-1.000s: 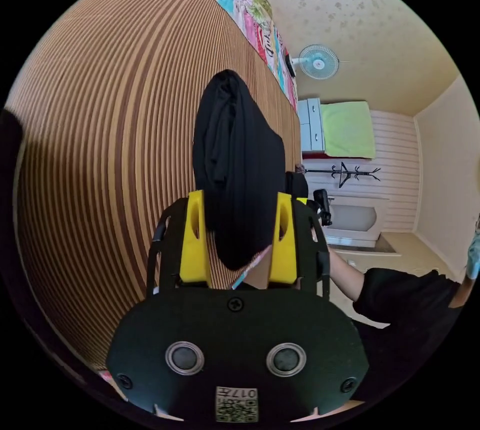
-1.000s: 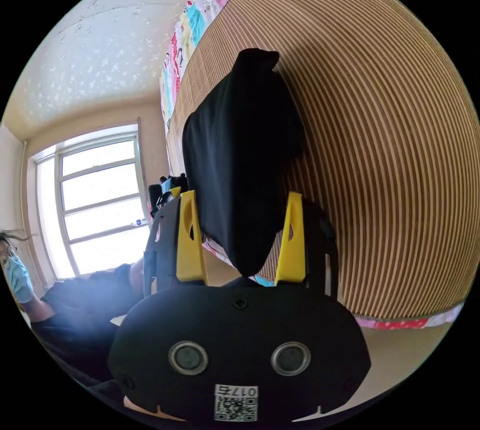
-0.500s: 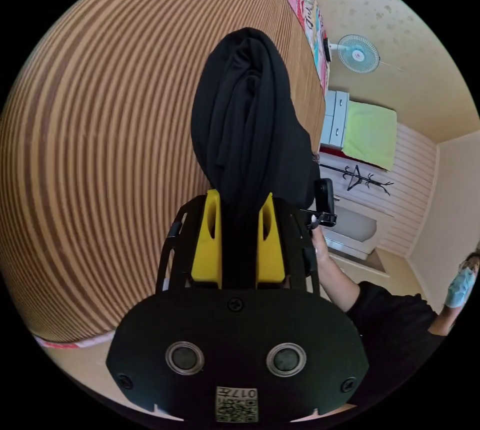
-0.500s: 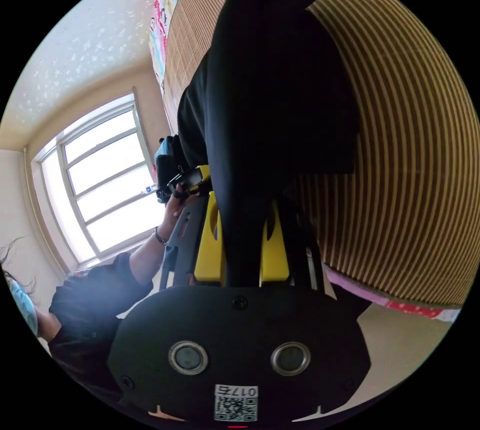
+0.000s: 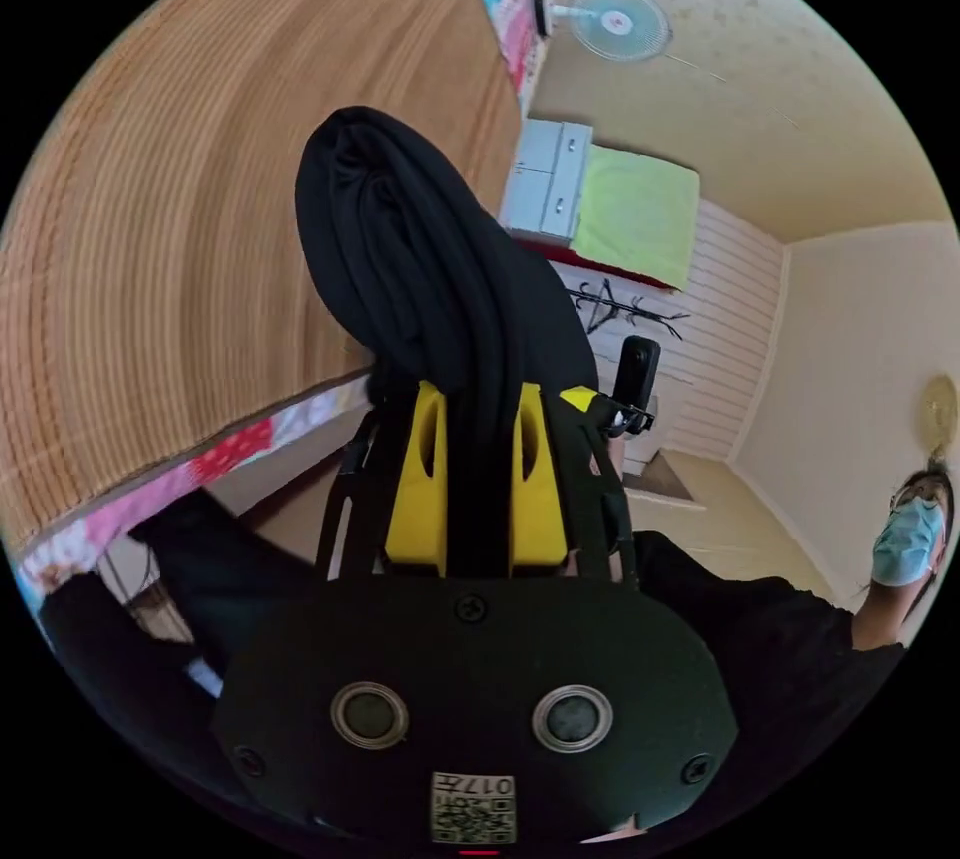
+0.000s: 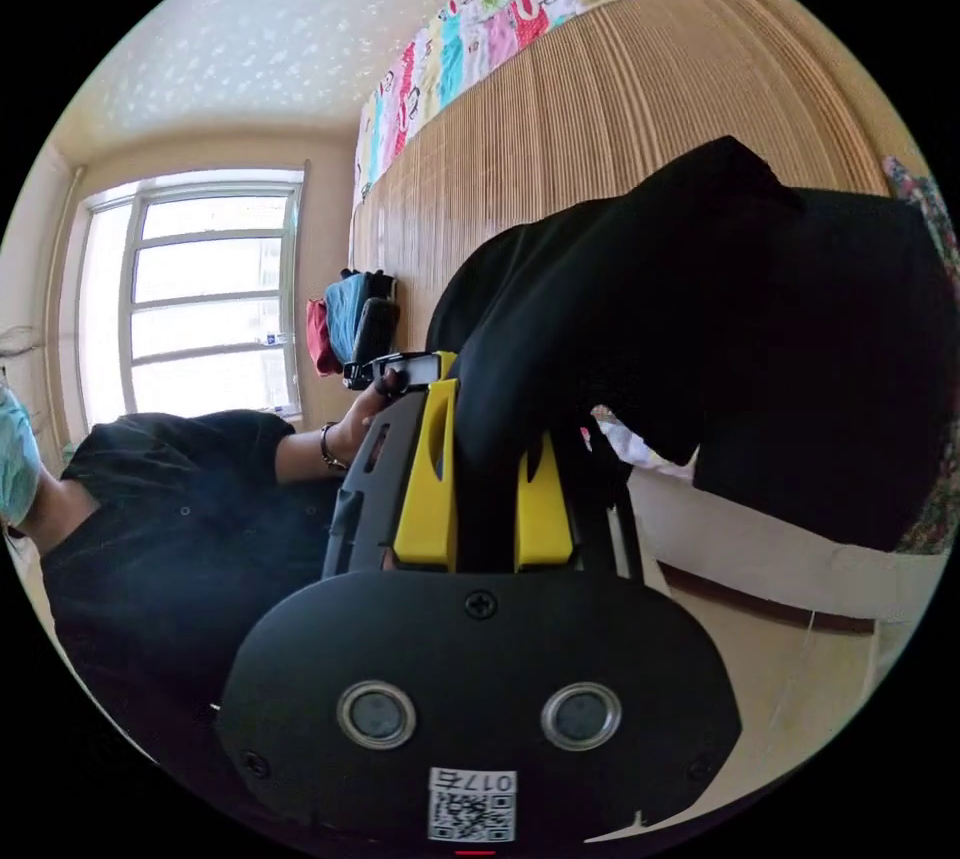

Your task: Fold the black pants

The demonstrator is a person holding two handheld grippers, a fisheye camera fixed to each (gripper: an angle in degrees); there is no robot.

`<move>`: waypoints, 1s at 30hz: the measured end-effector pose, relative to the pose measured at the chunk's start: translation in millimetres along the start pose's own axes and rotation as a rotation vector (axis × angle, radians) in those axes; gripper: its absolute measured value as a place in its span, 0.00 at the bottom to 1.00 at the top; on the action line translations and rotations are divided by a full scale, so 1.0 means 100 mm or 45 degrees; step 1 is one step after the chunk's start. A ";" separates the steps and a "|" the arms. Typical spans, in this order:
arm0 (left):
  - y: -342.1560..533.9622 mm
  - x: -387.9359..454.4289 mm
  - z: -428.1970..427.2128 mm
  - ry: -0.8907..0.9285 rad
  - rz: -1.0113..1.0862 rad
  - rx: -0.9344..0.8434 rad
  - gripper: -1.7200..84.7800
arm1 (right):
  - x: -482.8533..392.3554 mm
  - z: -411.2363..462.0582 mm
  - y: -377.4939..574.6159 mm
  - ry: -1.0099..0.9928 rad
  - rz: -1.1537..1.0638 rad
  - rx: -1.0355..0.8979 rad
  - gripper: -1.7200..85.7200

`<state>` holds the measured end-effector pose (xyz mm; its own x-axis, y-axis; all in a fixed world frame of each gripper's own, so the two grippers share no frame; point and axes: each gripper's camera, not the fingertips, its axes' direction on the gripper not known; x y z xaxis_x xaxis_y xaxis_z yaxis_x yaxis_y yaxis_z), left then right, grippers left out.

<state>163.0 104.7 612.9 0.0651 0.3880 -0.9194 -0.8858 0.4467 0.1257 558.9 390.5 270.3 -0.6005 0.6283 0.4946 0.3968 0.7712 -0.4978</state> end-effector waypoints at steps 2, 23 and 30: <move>-0.24 0.26 0.35 0.041 0.062 -0.033 0.13 | 0.03 -0.55 0.04 0.090 -0.037 0.083 0.11; 1.51 -1.24 -2.71 -0.895 -0.772 -0.011 0.01 | 2.04 0.88 2.33 -0.146 1.544 0.424 0.02; 3.17 -1.11 -3.62 -0.489 -1.070 0.850 0.01 | 1.81 1.88 2.89 -0.852 2.017 0.606 0.02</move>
<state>-291.3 -88.3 619.7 0.7603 -0.0666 -0.6461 -0.0817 0.9770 -0.1969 434.8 707.8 82.0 -0.0822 0.4293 -0.8994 0.6766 -0.6386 -0.3667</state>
